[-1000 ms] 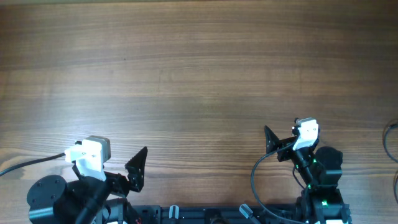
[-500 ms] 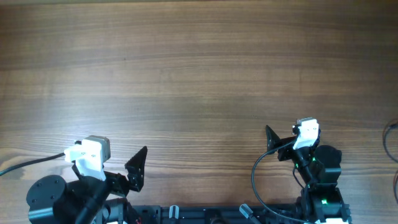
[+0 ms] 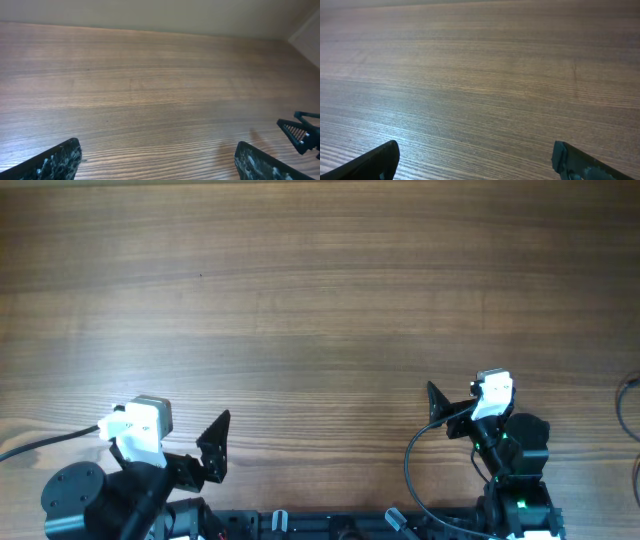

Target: Untangle cables

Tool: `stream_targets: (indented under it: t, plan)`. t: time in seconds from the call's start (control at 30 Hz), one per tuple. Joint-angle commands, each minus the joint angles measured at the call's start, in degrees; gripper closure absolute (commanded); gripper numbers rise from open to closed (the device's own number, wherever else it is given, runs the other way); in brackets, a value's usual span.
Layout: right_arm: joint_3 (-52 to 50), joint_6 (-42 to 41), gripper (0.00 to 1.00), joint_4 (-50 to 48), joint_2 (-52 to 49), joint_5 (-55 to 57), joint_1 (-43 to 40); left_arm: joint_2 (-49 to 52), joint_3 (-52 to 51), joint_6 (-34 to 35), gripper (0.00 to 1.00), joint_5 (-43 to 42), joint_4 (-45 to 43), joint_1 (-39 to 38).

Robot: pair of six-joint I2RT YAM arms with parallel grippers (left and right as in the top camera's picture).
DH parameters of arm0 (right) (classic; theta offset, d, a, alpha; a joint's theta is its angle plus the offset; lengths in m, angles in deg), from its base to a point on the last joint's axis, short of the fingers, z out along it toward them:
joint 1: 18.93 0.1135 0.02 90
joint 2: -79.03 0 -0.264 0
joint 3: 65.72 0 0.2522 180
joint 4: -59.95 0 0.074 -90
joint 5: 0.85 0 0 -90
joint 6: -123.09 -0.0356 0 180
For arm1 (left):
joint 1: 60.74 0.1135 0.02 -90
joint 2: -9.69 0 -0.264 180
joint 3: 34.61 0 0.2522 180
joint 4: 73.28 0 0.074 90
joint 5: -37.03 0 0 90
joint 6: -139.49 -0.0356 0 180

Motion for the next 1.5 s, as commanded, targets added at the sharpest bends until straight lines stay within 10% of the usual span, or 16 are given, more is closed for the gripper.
stream_targets:
  t: [0.0, 0.4, 0.73, 1.13, 1.47]
  plan:
    - [-0.31, -0.37, 0.0, -0.09, 4.72, 0.98, 0.0, -0.42, -0.13, -0.28, 0.0, 0.92, -0.35, 0.31]
    - [-0.31, -0.37, 0.0, -0.28, 22.1, 0.98, -3.82, -0.42, -0.09, -0.26, 0.0, 0.9, -0.81, 0.31]
    - [-0.37, -0.37, 0.0, -0.15, 21.84, 0.98, -4.07, -0.42, -0.09, 1.11, 0.0, -0.48, -2.93, 0.31]
    - [-0.37, -0.35, 0.0, -0.15, 21.84, 0.98, -4.07, -0.42, -0.11, 18.47, 0.0, -7.96, -9.01, 0.31]
    - [-0.37, -0.35, 0.0, -0.13, 21.84, 0.98, -4.07, -0.42, -8.61, 14.71, 0.0, -9.53, -12.02, 0.31]
